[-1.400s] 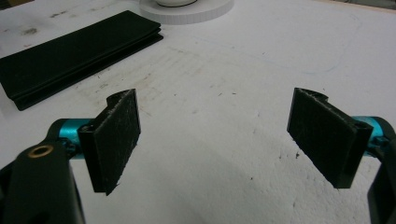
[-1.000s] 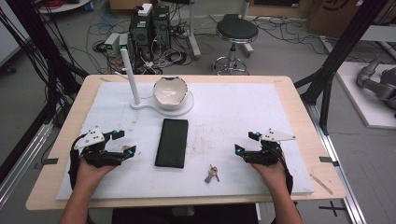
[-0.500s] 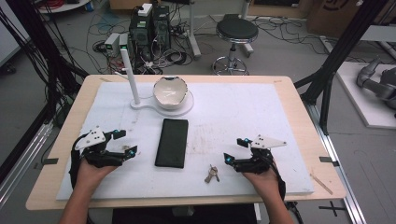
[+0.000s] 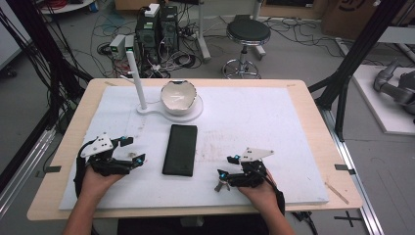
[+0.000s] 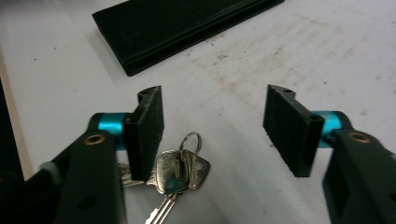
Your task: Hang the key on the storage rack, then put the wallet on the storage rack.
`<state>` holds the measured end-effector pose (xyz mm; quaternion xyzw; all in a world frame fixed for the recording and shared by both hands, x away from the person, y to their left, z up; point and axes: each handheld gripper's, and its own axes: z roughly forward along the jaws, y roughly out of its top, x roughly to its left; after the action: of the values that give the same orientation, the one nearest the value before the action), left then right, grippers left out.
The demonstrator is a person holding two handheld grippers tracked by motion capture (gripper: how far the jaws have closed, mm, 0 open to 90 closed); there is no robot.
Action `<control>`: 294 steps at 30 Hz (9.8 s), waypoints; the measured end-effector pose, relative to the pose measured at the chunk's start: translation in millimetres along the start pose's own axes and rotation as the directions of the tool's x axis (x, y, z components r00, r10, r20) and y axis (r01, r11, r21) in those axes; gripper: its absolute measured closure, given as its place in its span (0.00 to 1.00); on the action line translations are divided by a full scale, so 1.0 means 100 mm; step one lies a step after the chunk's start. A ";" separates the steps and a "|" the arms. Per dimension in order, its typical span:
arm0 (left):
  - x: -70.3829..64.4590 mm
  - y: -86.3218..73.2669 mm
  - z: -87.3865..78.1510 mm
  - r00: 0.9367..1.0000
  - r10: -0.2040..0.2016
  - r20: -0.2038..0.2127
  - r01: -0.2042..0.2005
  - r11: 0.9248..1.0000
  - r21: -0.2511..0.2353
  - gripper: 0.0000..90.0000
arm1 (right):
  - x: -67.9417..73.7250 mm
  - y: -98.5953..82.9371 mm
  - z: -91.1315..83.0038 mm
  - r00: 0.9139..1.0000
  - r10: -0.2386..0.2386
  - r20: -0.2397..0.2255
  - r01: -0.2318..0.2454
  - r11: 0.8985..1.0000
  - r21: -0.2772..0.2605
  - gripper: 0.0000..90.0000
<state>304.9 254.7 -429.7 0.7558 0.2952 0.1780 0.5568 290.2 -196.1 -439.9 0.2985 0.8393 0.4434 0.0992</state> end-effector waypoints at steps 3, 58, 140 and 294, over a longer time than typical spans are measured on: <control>0.00 0.00 0.01 1.000 0.003 0.002 -0.003 1.000 -0.001 0.19 | 0.01 0.00 0.03 1.000 -0.006 -0.019 0.006 1.000 0.028 0.55; -0.02 0.05 -0.15 0.999 0.040 -0.035 -0.040 0.999 0.007 0.19 | -0.33 1.28 -0.53 0.994 -0.076 -0.083 0.065 0.989 -0.131 1.00; -0.03 0.02 -0.28 0.999 0.024 -0.036 -0.025 1.000 -0.011 0.19 | 0.00 3.72 1.74 0.961 -0.180 -0.212 0.179 0.984 -0.025 1.00; -0.37 0.02 0.86 0.959 -0.276 0.059 0.245 0.918 0.313 0.57 | -0.57 -0.08 -0.70 0.975 0.059 0.213 -0.005 0.969 -0.245 0.22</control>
<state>328.5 167.0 -452.6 0.7939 0.3883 0.0161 0.4676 302.6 -281.4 -410.3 0.3447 0.7576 0.5089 0.2195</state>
